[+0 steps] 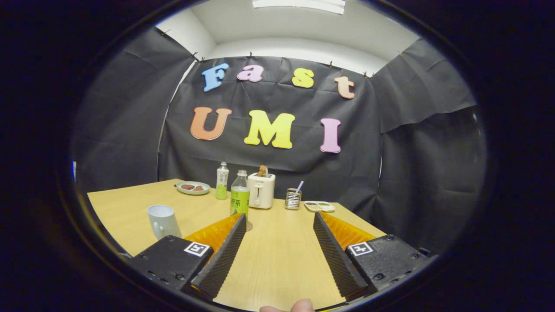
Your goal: Take the bottle from table, then pour the juice into the cup, finally place the bottle on the coaster
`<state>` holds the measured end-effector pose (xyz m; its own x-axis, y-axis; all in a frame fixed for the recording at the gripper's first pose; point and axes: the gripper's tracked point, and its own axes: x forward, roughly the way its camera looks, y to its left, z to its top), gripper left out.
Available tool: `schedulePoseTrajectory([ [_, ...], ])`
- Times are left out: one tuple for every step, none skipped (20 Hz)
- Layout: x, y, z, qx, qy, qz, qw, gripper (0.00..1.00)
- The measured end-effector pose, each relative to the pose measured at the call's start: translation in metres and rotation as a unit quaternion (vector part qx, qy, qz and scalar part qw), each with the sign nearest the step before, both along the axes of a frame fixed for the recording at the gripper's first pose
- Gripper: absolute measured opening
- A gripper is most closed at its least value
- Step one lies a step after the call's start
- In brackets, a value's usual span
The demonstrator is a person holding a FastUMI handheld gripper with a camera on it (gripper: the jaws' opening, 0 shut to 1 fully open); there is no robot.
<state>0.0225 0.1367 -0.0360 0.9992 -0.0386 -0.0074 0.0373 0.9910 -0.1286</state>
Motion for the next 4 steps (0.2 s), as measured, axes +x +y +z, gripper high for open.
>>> schedulePoseTrajectory([
  [0.0013, 0.0016, 0.0003, 0.002, 0.000, 0.000, 1.000, 1.00],
  [0.0032, 0.0035, 0.0013, 0.006, 0.000, 0.001, 1.000, 1.00],
  [0.0055, 0.0050, 0.0001, 0.009, 0.003, 0.002, 1.000, 1.00],
  [0.0067, 0.0059, -0.0003, 0.012, 0.004, 0.003, 1.000, 1.00],
])
